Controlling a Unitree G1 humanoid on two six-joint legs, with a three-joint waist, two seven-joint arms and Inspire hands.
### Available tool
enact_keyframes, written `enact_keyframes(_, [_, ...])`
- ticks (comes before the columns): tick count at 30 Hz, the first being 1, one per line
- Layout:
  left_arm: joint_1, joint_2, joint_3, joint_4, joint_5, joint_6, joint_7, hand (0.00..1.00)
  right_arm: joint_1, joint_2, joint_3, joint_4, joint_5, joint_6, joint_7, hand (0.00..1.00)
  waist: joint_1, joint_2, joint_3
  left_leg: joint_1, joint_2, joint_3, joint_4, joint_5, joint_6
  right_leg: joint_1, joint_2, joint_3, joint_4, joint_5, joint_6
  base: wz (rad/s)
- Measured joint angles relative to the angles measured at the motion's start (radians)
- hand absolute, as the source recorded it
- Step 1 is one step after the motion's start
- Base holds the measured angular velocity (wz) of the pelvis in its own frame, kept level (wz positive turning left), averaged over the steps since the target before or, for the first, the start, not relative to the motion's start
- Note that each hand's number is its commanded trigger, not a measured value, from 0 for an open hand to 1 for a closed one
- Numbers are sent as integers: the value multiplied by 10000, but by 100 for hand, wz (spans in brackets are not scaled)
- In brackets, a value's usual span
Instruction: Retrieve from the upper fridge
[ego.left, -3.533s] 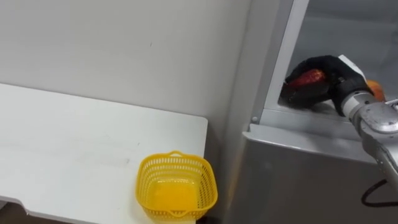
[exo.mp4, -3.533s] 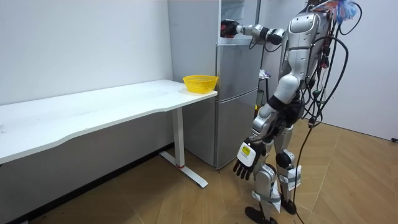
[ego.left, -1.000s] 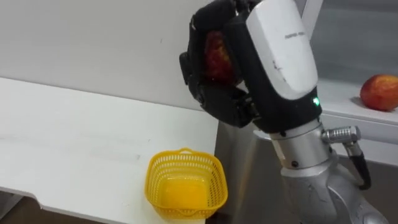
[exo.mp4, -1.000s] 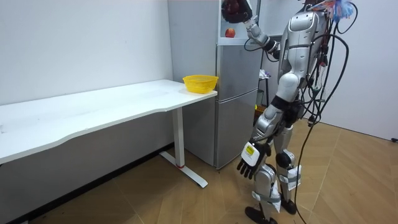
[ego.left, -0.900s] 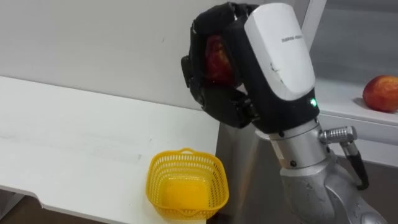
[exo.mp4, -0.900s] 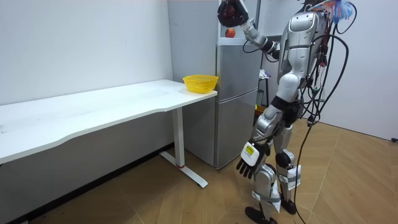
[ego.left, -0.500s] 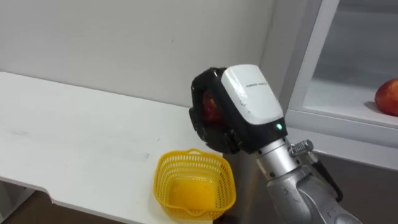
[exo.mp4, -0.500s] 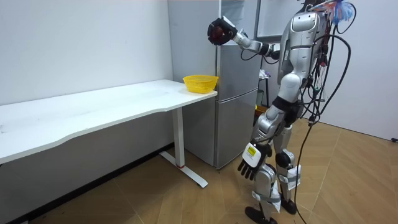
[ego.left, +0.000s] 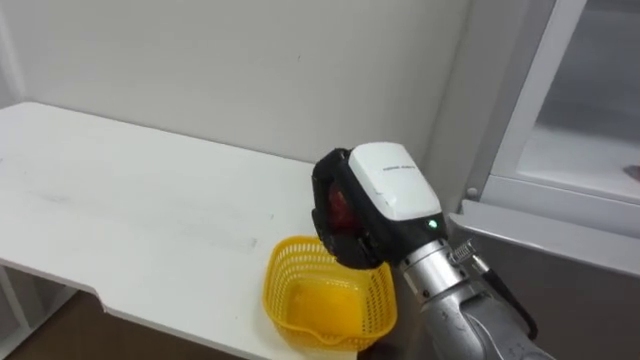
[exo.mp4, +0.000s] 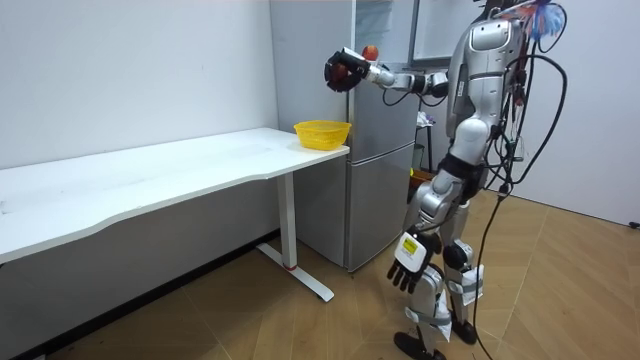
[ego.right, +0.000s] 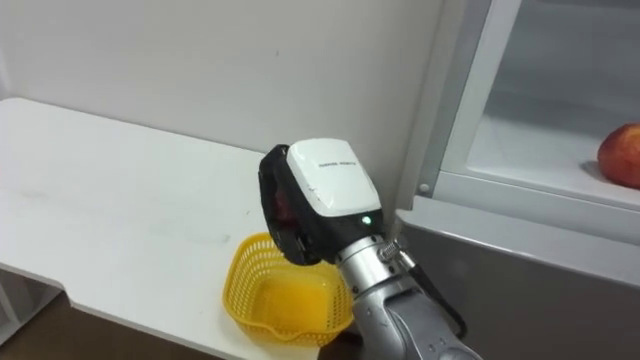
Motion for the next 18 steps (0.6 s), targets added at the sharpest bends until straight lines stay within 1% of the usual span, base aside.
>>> enact_keyframes(1, [-2, 0, 0, 1, 0, 0, -21, 0, 44, 0, 11, 105, 2, 8, 0, 100, 13, 12, 8, -13, -5, -46, 4, 0, 0, 9, -1, -76, 2, 0, 0, 9])
enact_keyframes(4, [-2, 3, -11, 9, -5, 0, -135, 0, 319, 0, 37, 267, 144, -23, 2, 100, 37, -7, -4, -31, -10, -96, 7, 1, -1, 18, -11, -241, 7, 0, 0, 6])
enact_keyframes(5, [-9, 5, -10, 15, -4, 0, -146, 0, 372, 1, 62, 469, 193, -21, 2, 100, 43, 25, 18, -32, -12, -104, 11, 1, -1, 18, -12, -245, 5, 0, 0, 3])
enact_keyframes(7, [-23, 10, -9, 14, -4, -1, -143, 0, 531, -1, 62, 648, 198, 9, 1, 100, 66, -14, -9, -49, -12, -107, 11, 1, -1, 2, -12, -249, 5, 0, 0, 0])
enact_keyframes(9, [-50, 10, -9, 14, -3, -1, -142, 0, 664, -5, 62, 739, 199, 8, 2, 100, 76, -13, -9, -99, -12, -106, 15, 1, -1, -42, -12, -250, 5, 0, 0, 0])
enact_keyframes(15, [-102, 10, -10, 41, -3, -4, -142, 0, 673, -3, 62, 881, 213, 3, 1, 100, 98, -2, -2, -183, -11, -105, 17, 11, -11, -145, -6, -222, 3, 0, 0, 0])
enact_keyframes(18, [-104, 15, -13, 39, -3, -1, -144, 0, 673, -7, 62, 883, 219, 4, 1, 100, 184, -4, -3, -189, -13, -108, 10, 11, -11, -161, -9, -227, 4, 0, 0, 0])
